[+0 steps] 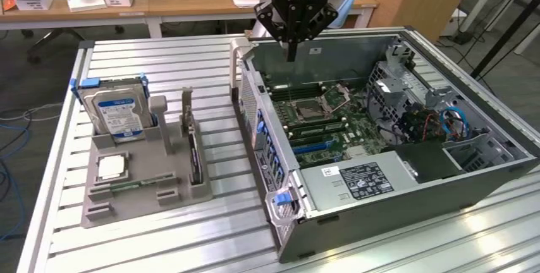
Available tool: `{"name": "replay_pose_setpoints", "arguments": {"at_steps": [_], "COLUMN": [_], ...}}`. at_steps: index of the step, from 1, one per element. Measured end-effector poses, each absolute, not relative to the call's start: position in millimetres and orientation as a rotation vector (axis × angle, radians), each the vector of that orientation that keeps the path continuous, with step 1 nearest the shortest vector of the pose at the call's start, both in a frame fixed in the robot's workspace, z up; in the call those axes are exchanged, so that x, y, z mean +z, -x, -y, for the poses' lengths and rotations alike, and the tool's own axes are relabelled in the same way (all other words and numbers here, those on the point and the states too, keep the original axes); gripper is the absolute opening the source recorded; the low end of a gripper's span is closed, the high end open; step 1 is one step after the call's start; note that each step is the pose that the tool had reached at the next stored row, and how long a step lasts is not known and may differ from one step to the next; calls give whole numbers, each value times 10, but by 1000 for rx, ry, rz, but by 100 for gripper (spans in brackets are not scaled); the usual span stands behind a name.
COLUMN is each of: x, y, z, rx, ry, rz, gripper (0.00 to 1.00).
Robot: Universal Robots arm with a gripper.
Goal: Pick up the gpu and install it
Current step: 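Reach for the gpu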
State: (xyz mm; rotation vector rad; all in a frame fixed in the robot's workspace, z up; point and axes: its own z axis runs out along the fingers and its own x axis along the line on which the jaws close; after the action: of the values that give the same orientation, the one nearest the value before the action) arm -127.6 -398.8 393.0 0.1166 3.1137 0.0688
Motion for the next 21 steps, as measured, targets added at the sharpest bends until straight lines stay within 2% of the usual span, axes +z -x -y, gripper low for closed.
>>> {"name": "replay_pose_setpoints", "arguments": {"at_steps": [21], "x": [3926], "y": [1495], "z": [3989], "rx": [69], "ry": [-117], "rz": [-3114], "gripper": [11]}}
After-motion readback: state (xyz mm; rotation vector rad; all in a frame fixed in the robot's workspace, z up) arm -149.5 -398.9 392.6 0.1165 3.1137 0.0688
